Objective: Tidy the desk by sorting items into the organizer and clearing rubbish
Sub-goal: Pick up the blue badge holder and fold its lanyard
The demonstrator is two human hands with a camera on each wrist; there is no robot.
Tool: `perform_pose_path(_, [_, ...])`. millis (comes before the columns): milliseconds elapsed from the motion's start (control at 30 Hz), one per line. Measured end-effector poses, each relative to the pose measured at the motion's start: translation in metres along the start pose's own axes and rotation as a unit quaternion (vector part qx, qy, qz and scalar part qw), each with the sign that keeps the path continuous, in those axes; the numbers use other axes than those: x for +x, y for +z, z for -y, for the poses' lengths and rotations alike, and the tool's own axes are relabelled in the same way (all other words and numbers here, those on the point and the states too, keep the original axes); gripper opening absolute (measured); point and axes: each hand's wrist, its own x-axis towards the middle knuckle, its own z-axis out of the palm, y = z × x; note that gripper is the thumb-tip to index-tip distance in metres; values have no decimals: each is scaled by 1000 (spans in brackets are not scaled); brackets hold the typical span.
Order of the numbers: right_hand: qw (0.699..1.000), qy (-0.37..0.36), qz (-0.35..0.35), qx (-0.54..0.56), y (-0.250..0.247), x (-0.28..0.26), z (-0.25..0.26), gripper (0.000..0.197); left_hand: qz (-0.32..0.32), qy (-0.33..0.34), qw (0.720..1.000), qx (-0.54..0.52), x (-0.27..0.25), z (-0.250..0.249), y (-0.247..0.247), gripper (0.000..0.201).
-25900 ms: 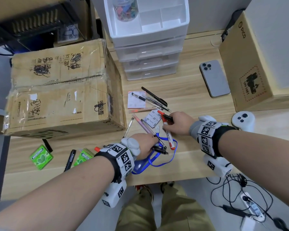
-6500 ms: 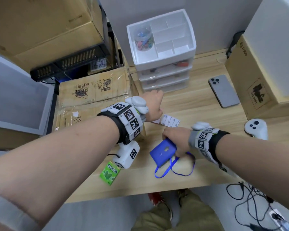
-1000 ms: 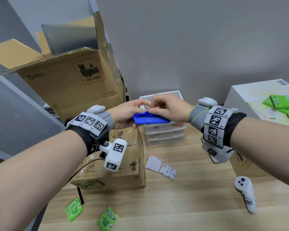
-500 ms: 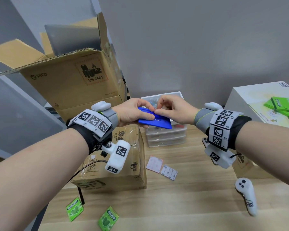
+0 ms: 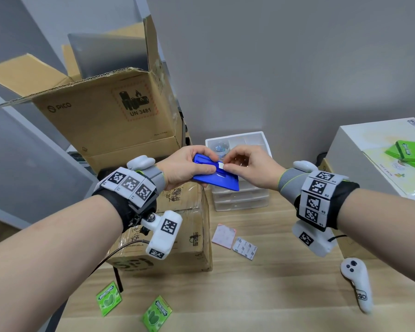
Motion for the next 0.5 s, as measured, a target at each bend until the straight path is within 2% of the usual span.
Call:
perform_pose_path(233, [1000,11,3,6,-2,1,0,5,-32,-15,999,-34,1,-1,2,14])
perform_pose_path(500, [999,-31,15,-14,-3,-1,-2,7,-32,-20,999,-38,5,-4,0,10])
